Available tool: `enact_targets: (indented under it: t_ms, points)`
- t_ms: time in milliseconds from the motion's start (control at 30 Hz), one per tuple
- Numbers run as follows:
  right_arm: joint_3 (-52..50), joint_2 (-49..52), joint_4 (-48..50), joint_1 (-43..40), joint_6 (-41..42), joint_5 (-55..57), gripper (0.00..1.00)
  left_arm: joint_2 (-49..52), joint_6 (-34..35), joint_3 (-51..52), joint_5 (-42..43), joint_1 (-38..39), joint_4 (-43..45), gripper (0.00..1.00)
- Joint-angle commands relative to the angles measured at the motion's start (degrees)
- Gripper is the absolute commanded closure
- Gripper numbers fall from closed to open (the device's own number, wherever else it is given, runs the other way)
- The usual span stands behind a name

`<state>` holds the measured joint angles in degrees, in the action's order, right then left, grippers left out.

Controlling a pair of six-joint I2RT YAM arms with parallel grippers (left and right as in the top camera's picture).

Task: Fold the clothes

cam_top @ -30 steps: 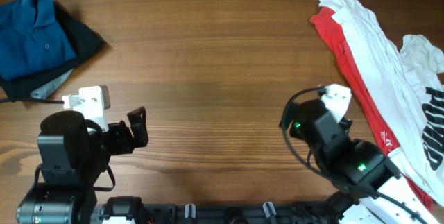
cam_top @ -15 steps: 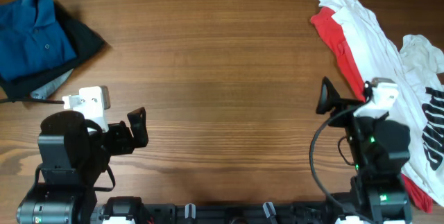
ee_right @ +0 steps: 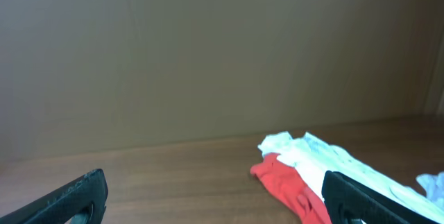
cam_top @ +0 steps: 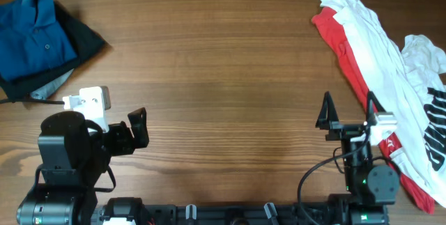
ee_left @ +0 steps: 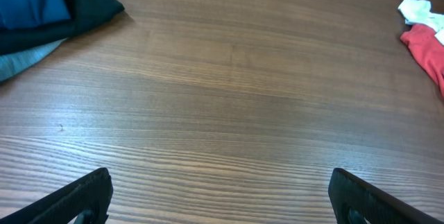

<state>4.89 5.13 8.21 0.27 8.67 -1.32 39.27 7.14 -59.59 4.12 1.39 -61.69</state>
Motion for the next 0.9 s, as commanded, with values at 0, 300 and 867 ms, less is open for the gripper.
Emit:
enact_targets:
  t_ms: [0, 300, 867]
  points:
    - [-4.6, -5.2, -0.3, -0.2, -1.1, -0.6, 0.0, -0.3, -0.5, 0.1, -0.6, 0.0, 0.1, 0.0]
    - [-4.6, -4.9, -8.2, -0.1, -1.1, -1.8, 0.0, -0.3, -0.5, 0.1, -0.6, 0.0, 0.1, 0.0]
    - [-4.6, -4.9, -8.2, -0.1, -1.2, -1.7, 0.0, -0.3, -0.5, 0.1, -0.6, 0.0, 0.1, 0.0]
